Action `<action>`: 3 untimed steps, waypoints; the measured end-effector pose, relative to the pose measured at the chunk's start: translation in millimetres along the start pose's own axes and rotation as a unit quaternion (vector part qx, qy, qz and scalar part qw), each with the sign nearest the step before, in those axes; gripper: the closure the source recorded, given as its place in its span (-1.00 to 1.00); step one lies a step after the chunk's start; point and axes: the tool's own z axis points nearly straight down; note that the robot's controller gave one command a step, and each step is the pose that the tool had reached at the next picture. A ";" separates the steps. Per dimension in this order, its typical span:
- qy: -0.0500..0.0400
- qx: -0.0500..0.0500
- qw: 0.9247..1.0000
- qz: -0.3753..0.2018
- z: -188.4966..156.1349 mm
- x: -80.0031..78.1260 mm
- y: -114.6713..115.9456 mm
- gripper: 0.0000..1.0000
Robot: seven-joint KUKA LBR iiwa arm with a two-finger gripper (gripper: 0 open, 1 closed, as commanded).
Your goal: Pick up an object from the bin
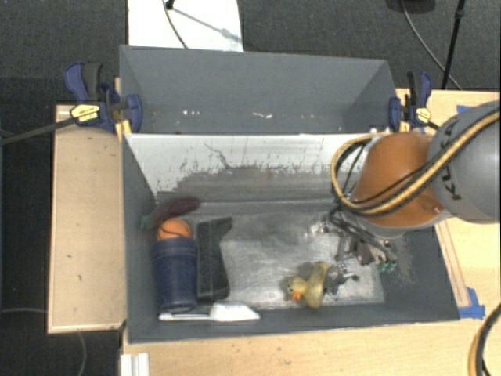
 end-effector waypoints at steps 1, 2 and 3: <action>0.006 -0.003 0.996 -0.085 18.7 19.0 21.1 -1.00; 0.003 -0.003 0.983 -0.185 5.8 20.4 44.6 -1.00; -0.008 0.000 0.994 -0.108 31.4 13.7 78.3 -1.00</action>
Offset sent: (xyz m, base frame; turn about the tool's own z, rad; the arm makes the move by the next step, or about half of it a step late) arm -0.0286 0.0410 -0.0058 -0.3717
